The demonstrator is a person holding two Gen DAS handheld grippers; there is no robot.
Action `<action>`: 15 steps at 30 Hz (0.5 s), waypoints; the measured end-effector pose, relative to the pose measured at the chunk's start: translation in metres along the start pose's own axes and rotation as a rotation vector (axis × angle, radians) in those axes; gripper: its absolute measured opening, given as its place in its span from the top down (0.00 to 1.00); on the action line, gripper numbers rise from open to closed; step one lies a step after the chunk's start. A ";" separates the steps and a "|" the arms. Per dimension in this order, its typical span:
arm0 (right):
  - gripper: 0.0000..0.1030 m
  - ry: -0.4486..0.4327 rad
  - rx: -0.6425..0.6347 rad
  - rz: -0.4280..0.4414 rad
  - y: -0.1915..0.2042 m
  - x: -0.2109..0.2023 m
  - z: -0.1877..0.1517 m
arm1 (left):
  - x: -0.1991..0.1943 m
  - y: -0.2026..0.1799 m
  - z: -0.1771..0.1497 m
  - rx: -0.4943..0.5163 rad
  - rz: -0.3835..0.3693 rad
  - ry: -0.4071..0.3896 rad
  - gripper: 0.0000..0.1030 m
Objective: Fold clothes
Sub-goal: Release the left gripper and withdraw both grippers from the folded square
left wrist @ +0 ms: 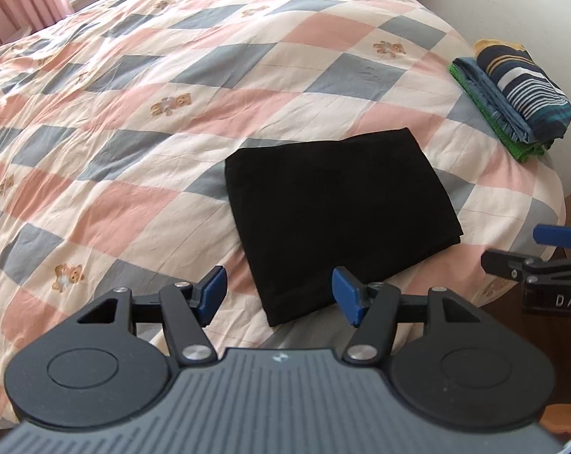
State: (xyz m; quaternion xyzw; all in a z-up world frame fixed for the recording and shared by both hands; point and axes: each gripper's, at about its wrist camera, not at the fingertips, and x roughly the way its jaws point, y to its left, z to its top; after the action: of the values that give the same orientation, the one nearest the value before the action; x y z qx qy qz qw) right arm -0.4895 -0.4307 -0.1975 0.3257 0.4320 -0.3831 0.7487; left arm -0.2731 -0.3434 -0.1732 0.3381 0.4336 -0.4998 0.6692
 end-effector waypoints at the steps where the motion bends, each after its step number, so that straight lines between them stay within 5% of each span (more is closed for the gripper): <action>1: 0.13 -0.005 -0.010 0.003 0.003 -0.001 0.001 | -0.003 0.001 -0.001 -0.011 0.009 -0.003 0.42; 8: 0.11 -0.003 -0.113 0.058 0.014 0.000 0.007 | -0.016 -0.004 -0.011 -0.106 0.069 -0.007 0.40; 15: 0.10 -0.003 -0.187 0.087 -0.021 -0.016 0.001 | -0.023 -0.057 -0.021 -0.166 0.105 -0.002 0.40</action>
State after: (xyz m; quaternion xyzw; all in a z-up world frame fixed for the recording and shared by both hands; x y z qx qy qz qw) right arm -0.5122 -0.4373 -0.1865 0.2721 0.4503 -0.3089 0.7924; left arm -0.3360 -0.3314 -0.1611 0.3032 0.4544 -0.4269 0.7207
